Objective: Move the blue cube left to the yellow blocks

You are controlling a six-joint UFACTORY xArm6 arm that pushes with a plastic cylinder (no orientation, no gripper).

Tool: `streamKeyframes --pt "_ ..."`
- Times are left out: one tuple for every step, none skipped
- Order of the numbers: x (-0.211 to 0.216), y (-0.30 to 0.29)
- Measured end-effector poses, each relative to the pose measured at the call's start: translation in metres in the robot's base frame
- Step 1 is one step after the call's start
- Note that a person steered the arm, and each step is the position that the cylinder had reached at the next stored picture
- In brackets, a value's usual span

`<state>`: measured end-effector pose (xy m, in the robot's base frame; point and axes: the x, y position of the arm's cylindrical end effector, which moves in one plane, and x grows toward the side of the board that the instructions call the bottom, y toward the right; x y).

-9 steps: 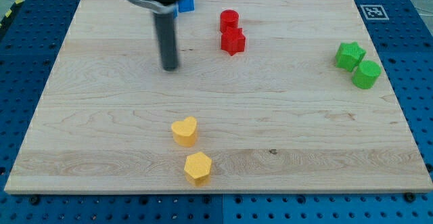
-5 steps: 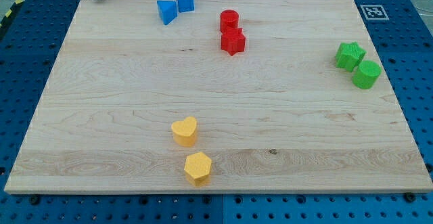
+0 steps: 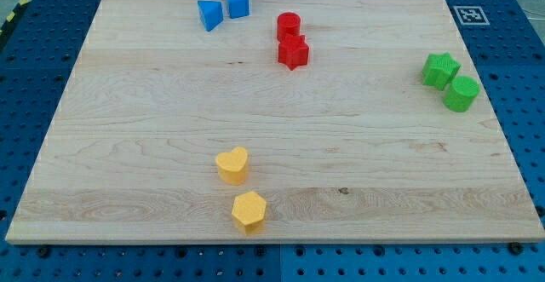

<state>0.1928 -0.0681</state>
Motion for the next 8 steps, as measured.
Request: streamKeyframes --pt "0.001 0.019" --pt "0.019 0.016" --pt "0.048 -0.003" --pt "0.046 -0.006" --pt "0.022 -0.003" --pt "0.029 -0.003" --pt "0.059 -0.003" --pt "0.098 -0.003"
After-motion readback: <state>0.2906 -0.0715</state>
